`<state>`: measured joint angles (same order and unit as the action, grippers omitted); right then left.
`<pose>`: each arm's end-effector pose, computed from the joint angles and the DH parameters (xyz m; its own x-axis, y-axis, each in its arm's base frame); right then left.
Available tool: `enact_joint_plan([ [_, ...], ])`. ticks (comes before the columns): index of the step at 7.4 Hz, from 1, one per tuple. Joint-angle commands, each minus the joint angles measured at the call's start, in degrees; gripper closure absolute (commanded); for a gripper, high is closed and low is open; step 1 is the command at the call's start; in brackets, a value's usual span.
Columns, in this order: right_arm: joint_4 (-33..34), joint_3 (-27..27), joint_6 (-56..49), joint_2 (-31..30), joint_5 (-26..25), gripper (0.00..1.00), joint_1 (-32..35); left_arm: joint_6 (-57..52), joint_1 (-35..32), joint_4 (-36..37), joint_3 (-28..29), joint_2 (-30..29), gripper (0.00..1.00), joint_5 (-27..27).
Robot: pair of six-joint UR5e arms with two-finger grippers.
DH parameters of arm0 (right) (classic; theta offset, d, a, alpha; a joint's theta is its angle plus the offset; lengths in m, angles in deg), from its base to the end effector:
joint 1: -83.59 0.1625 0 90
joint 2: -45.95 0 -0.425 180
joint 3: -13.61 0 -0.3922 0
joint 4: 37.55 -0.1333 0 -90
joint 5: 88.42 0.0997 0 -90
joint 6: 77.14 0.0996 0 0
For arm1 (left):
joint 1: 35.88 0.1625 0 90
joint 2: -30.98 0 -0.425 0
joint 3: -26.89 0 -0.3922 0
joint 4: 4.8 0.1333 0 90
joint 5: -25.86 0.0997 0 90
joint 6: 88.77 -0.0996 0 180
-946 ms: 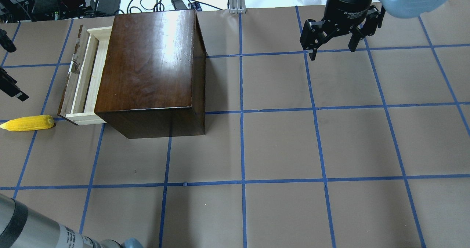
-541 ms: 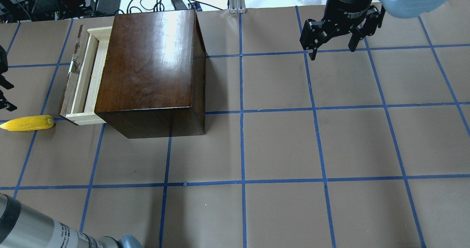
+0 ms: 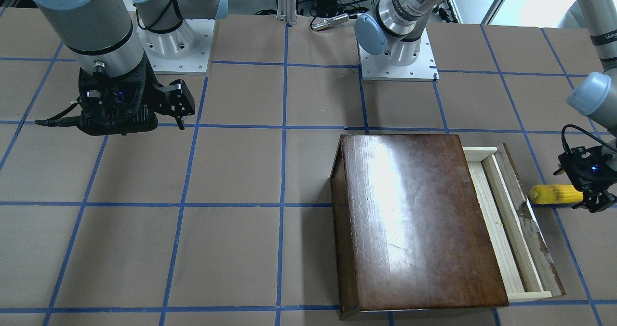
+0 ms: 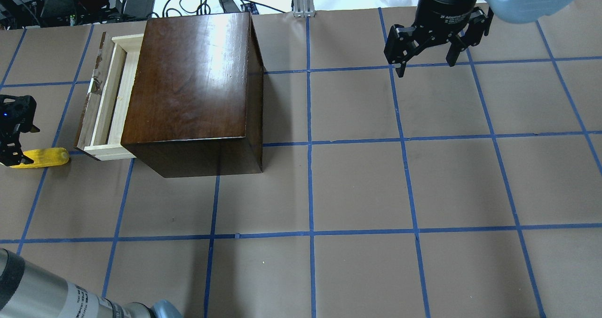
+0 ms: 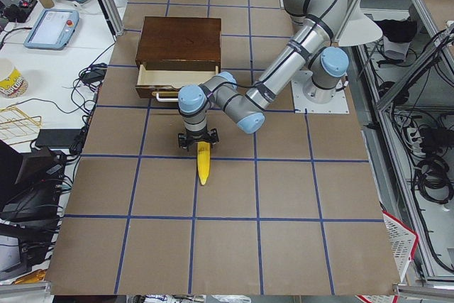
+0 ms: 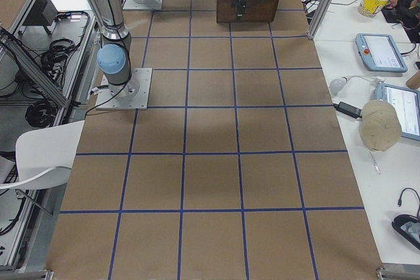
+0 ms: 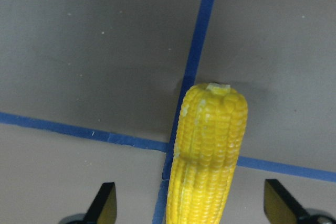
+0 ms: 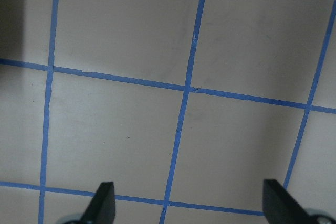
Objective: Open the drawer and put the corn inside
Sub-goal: 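Lower the left gripper and grasp the yellow corn cob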
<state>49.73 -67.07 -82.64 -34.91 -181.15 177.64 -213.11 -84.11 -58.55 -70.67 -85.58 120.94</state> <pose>0.1674 -0.5444 0.4795 -0.9849 -0.1678 0.0431 -0.1657 0.9850 0.0487 0.3189 -0.5439 0.2272 -0.1318 0.9911 0.0192 0.9871 0.1295 0.0940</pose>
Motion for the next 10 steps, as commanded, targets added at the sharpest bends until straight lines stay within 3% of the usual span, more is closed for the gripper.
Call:
enact_joint_plan([
  [1,-0.09,0.00,0.05,0.00,0.00,0.00,0.00,-3.54,1.46,0.13,-0.27,-1.03,0.00,-0.51],
  [7,0.00,0.00,-0.03,0.00,0.00,0.00,0.00,-3.98,1.73,0.66,0.09,-4.20,0.03,-1.74],
  [8,0.00,0.00,-0.03,0.00,0.00,0.00,0.00,-4.07,1.73,1.36,0.00,-4.72,0.14,-1.83],
  [9,0.00,0.00,-0.03,0.00,0.00,0.00,0.00,-5.20,1.73,1.89,0.18,-4.90,0.58,-2.01],
  [10,0.00,0.00,-0.03,0.00,0.00,0.00,0.00,-5.47,1.73,2.85,0.09,-4.90,0.87,-2.01],
])
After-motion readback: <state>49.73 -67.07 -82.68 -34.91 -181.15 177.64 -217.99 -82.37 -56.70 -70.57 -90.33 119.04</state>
